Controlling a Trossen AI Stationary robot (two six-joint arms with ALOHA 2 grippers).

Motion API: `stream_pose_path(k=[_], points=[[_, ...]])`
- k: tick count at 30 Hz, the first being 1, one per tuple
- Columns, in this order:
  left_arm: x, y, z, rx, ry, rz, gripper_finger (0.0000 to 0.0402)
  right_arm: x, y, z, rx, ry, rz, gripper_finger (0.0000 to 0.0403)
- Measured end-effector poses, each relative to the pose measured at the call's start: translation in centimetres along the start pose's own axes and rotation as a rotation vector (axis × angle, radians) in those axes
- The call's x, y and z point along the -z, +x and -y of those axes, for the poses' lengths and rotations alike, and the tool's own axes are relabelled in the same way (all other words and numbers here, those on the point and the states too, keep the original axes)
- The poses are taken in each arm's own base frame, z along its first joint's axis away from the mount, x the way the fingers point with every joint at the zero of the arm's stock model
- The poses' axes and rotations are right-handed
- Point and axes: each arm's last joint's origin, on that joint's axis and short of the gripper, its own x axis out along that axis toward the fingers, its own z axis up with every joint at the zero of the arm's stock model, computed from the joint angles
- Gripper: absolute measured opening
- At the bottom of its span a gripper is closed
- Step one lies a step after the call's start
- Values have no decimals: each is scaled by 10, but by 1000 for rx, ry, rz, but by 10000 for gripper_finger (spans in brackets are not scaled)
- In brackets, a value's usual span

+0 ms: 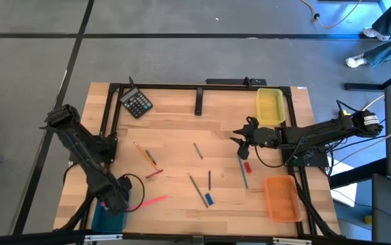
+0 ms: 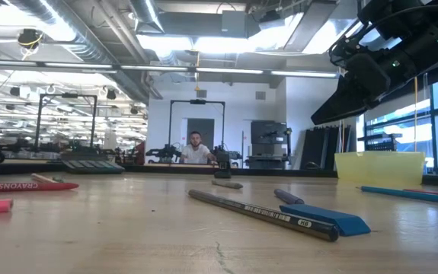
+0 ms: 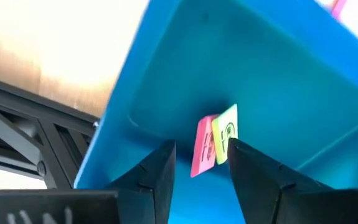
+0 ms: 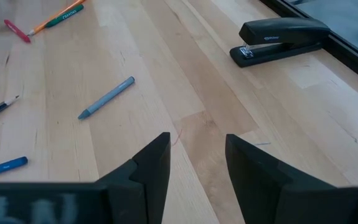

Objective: Sort crayons/erasers/pens/pencils in bins
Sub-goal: Put the red eraser into the blue bin

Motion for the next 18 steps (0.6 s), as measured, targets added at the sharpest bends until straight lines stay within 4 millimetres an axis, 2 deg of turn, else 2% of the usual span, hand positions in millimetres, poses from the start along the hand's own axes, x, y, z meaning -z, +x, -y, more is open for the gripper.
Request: stream_pose_path(k=[6, 11, 14, 18], points=[[-17, -5, -2, 20, -11, -8, 138, 0, 0, 0, 0, 0, 0, 157], [-28, -18, -2, 23, 24, -6, 138, 0, 0, 0, 0, 0, 0, 157], [-31, -35, -3, -13, 43, -45, 138, 0, 0, 0, 0, 0, 0, 157], [-31, -69, -8, -107, 59, -50, 138, 0, 0, 0, 0, 0, 1, 157]])
